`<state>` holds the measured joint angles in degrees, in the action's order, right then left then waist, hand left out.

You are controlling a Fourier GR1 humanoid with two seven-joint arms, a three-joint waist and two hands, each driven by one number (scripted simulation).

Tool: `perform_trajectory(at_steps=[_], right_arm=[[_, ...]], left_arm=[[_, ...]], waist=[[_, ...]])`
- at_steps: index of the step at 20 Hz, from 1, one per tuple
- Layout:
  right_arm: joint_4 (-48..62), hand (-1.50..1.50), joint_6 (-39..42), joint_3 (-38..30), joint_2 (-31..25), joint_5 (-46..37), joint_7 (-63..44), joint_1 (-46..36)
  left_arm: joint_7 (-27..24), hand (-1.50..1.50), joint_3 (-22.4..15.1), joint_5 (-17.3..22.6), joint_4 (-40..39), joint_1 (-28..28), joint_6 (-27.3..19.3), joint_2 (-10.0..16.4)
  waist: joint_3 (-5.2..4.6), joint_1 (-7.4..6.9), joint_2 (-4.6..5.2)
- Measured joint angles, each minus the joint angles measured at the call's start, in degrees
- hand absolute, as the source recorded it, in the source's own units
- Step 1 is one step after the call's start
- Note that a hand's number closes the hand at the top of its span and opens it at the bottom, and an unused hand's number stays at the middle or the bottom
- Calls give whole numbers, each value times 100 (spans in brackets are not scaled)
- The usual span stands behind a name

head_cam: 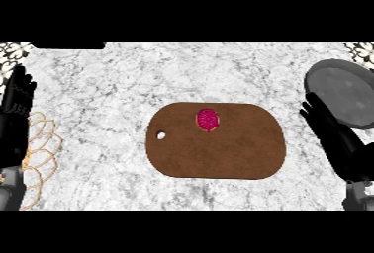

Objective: Pick the cupcake from the cutting board and place it in the pan

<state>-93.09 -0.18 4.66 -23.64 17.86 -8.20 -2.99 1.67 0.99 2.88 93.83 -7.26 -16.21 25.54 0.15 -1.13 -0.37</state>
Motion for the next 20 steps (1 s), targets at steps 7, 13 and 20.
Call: perform_trajectory(at_steps=[7,13,20], right_arm=[[1122,150,591,654,602,-332,501,-1321],[1099,-150,-789,878,656,-1986,1622,-1119],[-280,-150,-719,814,-269,-2655,848,-868]], left_arm=[[192,0,-290,204,-306,-352,246,-446],[276,0,-312,478,-597,-339,433,-656],[226,0,-248,499,-952,-509,515,-775]], waist=[[-6,-78,98],[-16,122,53],[-23,216,18]])
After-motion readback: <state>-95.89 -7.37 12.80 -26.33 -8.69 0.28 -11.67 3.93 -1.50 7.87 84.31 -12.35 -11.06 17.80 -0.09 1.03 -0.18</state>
